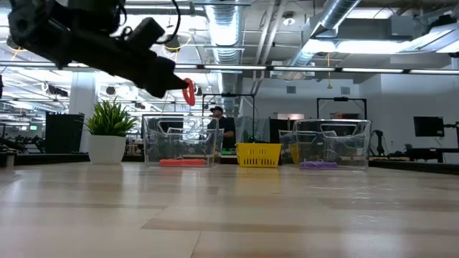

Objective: Sort spring keychains
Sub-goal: Put the orange spring keychain into the left transparent bin

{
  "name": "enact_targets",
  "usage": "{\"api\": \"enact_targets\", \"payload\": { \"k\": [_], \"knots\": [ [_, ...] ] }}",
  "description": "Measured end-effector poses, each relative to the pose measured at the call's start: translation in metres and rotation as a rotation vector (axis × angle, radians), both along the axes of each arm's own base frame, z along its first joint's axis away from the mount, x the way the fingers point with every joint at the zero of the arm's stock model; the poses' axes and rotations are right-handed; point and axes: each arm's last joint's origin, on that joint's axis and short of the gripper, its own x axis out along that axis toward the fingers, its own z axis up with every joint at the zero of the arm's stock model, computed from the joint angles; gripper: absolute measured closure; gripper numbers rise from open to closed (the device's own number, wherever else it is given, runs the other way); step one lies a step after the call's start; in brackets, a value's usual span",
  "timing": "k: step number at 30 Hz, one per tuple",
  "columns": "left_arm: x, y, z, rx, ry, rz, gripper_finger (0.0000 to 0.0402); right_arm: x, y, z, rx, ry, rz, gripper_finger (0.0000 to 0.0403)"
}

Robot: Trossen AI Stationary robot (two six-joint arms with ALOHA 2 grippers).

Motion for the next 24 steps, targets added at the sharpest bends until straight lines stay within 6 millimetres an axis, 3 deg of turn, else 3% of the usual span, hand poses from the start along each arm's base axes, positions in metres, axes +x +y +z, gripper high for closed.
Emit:
{"api": "enact_targets", "payload": {
  "k": [6,13,18,24],
  "knots": [
    [-0.001,0.040,0.000,-0.126,-0.115,0.162,0.0395,0.001,-0.001,0.000,0.001,0.000,-0.003,0.0328],
    [0.000,0.083,0.003,-0.396,-0.286,0.096,0.0396,0.001,-0.001,0.000,0.001,0.000,-0.002,0.0329],
    [0.008,0.113,0.008,-0.627,-0.195,0.093,0.0396,0.001,-0.001,0.000,0.003,0.000,-0.002,0.0329],
    [0.006,0.133,0.015,-0.645,-0.167,0.172,0.0392,0.001,-0.001,0.000,0.005,0.001,0.001,0.0329]
  ]
}}
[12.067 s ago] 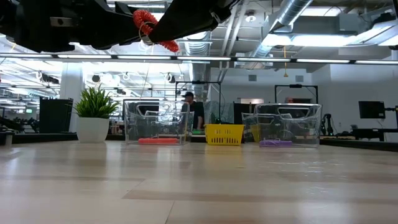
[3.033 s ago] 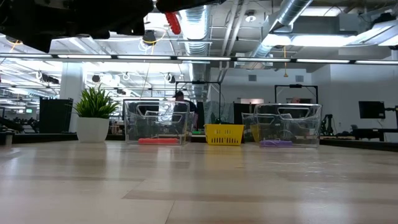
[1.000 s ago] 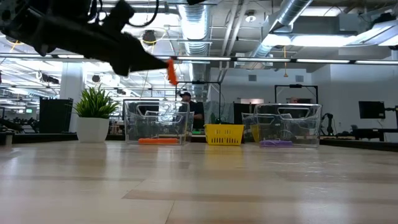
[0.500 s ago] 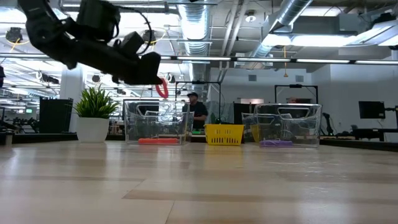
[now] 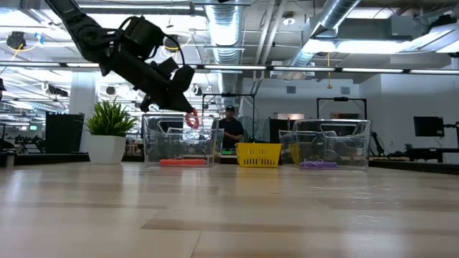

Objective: Sort spring keychains
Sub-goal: Put the orange spring keychain into the left transparent bin, then return to Home Position

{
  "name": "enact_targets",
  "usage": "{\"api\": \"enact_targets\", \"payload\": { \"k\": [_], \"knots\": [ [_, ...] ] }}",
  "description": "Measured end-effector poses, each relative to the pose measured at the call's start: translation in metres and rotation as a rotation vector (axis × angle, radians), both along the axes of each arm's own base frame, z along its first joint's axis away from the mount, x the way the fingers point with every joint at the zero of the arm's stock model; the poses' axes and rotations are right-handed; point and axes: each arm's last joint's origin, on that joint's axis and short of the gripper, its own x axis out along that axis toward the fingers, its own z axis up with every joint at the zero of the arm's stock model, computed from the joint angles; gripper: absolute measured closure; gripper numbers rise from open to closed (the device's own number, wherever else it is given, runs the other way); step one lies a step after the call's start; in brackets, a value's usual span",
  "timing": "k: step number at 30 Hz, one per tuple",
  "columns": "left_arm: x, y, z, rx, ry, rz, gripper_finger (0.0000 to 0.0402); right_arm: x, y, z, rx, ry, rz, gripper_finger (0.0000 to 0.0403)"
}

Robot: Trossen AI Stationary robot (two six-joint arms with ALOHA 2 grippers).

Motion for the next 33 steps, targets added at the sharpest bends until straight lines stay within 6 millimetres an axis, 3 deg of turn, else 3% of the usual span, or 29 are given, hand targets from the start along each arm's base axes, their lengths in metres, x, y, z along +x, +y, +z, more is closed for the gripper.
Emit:
{"api": "enact_targets", "payload": {
  "k": [13,17,21,24,28,33],
  "knots": [
    [-0.001,0.003,0.001,0.036,0.030,-0.030,0.0319,0.000,0.000,0.000,-0.020,0.014,0.010,0.0329],
    [0.000,0.000,0.003,0.071,0.045,-0.054,0.0304,0.000,0.001,0.004,-0.140,0.031,-0.009,0.0329],
    [0.000,-0.010,0.013,0.130,0.042,-0.105,0.0302,-0.010,0.012,0.017,-0.278,-0.039,-0.155,0.0329],
    [-0.001,-0.025,0.029,0.178,-0.006,-0.160,0.0304,-0.021,0.025,0.016,-0.332,-0.043,-0.168,0.0329],
    [-0.011,-0.061,0.053,0.248,-0.102,-0.290,0.0304,-0.031,0.040,0.016,-0.319,-0.064,-0.137,0.0329],
    [-0.035,-0.112,0.070,0.306,-0.230,-0.500,0.0303,-0.048,0.037,0.041,-0.145,-0.162,-0.107,0.0329]
  ]
}}
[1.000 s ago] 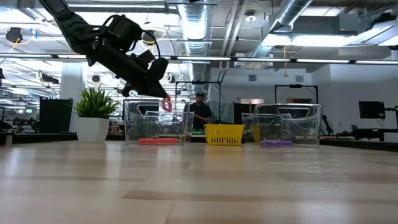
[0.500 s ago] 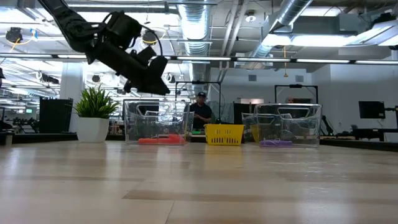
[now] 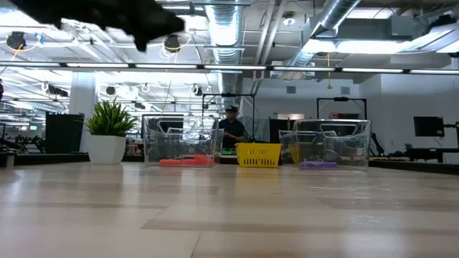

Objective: Sort spring keychains
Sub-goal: Return to Home Position

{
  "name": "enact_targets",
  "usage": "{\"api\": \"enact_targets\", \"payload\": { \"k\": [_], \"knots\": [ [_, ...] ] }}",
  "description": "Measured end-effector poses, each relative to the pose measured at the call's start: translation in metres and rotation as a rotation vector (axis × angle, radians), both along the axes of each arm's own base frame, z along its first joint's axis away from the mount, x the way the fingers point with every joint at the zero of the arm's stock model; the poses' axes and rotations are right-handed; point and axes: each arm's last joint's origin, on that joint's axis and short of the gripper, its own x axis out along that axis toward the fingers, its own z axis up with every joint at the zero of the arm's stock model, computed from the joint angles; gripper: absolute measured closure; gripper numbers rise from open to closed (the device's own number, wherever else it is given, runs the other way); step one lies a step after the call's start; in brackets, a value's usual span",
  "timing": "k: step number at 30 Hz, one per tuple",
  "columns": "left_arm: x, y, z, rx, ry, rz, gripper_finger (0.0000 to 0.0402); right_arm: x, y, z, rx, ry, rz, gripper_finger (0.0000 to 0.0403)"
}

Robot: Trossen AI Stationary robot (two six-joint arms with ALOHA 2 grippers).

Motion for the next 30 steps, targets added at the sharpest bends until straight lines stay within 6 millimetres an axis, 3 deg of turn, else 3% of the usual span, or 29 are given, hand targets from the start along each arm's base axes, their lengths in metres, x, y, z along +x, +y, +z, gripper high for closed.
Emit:
{"api": "enact_targets", "payload": {
  "k": [5,10,14,17,20,26,30],
  "knots": [
    [-0.036,-0.030,-0.009,0.051,-0.054,-0.171,0.0303,-0.022,-0.023,0.025,0.313,0.049,0.138,0.0329],
    [-0.064,-0.030,-0.037,0.041,-0.075,-0.162,0.0303,-0.035,-0.052,0.037,0.481,0.090,0.139,0.0329],
    [-0.076,-0.024,-0.054,0.022,-0.089,-0.111,0.0303,-0.042,-0.070,0.039,0.579,0.165,0.238,0.0329],
    [-0.081,-0.020,-0.062,0.021,-0.099,-0.080,0.0303,-0.046,-0.078,0.032,0.629,0.279,0.417,0.0329],
    [-0.083,-0.016,-0.070,0.023,-0.088,-0.050,0.0303,-0.051,-0.088,0.023,0.646,0.269,0.509,0.0329],
    [-0.085,-0.001,-0.087,-0.089,-0.072,0.116,0.0303,-0.071,-0.119,-0.007,0.663,0.206,0.486,0.0329],
    [-0.086,0.005,-0.096,-0.135,-0.027,0.105,0.0303,-0.093,-0.138,-0.025,0.689,0.099,0.496,0.0329]
  ]
}}
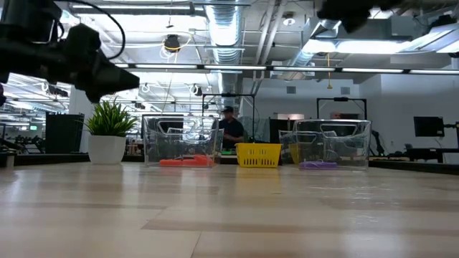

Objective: Sort spring keychains
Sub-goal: Return to Home Position

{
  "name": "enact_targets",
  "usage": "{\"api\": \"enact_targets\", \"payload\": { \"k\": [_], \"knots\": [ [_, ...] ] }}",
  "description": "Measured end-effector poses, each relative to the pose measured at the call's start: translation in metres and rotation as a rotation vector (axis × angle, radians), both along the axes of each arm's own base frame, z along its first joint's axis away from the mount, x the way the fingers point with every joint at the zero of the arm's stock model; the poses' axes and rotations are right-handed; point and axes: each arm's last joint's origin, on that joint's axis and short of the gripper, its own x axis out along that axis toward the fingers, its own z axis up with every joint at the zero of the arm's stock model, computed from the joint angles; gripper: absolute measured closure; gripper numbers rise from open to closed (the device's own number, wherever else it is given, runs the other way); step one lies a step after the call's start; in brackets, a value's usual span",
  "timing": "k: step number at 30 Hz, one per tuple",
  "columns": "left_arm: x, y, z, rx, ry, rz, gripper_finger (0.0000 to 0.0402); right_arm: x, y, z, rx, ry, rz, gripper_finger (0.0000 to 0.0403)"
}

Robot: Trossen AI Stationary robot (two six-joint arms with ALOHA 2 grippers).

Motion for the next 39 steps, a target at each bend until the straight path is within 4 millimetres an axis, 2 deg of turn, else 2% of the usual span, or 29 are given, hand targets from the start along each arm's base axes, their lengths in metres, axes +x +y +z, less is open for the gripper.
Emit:
{"api": "enact_targets", "payload": {
  "k": [11,17,21,26,32,39],
  "knots": [
    [0.004,0.009,-0.013,-0.220,0.076,-0.185,0.0303,-0.075,-0.045,-0.050,0.122,-0.263,-0.046,0.0329],
    [0.005,0.012,-0.016,-0.231,0.102,-0.174,0.0303,-0.101,-0.057,-0.071,0.173,-0.374,-0.049,0.0329],
    [0.005,0.012,-0.015,-0.239,0.092,-0.175,0.0303,-0.111,-0.061,-0.079,0.190,-0.433,-0.041,0.0329],
    [0.007,0.013,-0.005,-0.352,-0.048,-0.174,0.0303,-0.119,-0.064,-0.085,0.184,-0.446,-0.033,0.0329],
    [0.007,0.013,0.011,-0.297,-0.193,-0.201,0.0303,-0.121,-0.066,-0.095,0.186,-0.464,-0.052,0.0329],
    [0.007,0.013,0.012,-0.290,-0.206,-0.203,0.0303,-0.120,-0.070,-0.102,0.160,-0.430,-0.090,0.0329]
  ]
}}
